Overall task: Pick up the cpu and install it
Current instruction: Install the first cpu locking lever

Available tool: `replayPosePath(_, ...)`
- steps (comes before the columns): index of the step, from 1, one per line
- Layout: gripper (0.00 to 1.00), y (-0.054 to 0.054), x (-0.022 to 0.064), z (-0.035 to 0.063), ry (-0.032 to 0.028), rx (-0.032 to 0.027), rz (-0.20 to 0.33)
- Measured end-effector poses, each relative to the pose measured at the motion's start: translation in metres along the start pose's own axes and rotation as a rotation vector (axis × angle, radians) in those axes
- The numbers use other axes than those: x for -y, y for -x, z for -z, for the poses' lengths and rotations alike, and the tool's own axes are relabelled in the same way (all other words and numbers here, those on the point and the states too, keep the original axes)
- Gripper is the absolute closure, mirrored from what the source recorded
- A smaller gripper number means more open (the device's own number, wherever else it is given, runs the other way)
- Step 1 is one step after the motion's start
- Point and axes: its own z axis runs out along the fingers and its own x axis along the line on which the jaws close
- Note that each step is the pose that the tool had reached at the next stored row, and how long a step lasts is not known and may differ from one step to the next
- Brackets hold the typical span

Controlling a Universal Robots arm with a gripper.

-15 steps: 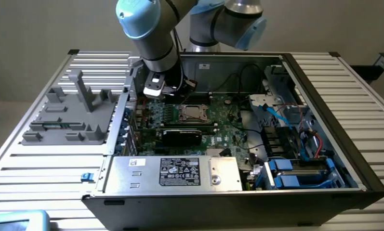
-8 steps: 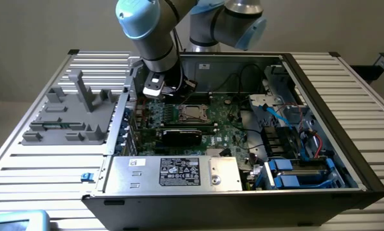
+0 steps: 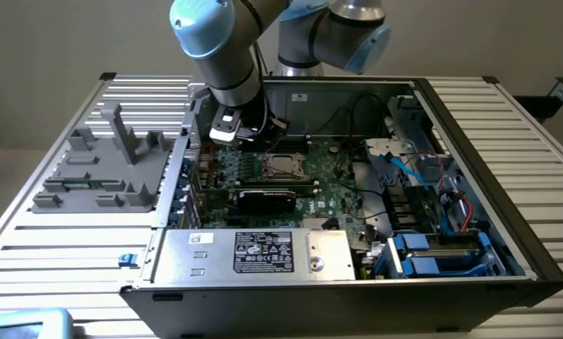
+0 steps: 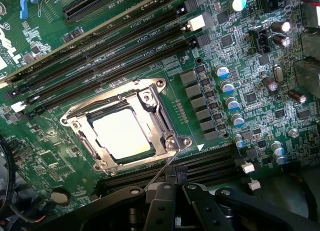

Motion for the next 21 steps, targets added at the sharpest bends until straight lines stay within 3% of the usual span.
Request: replayPosePath(21,0.89,-0.0020,-0.0010,-0.0055,-0.0078,0.0004,-0.010)
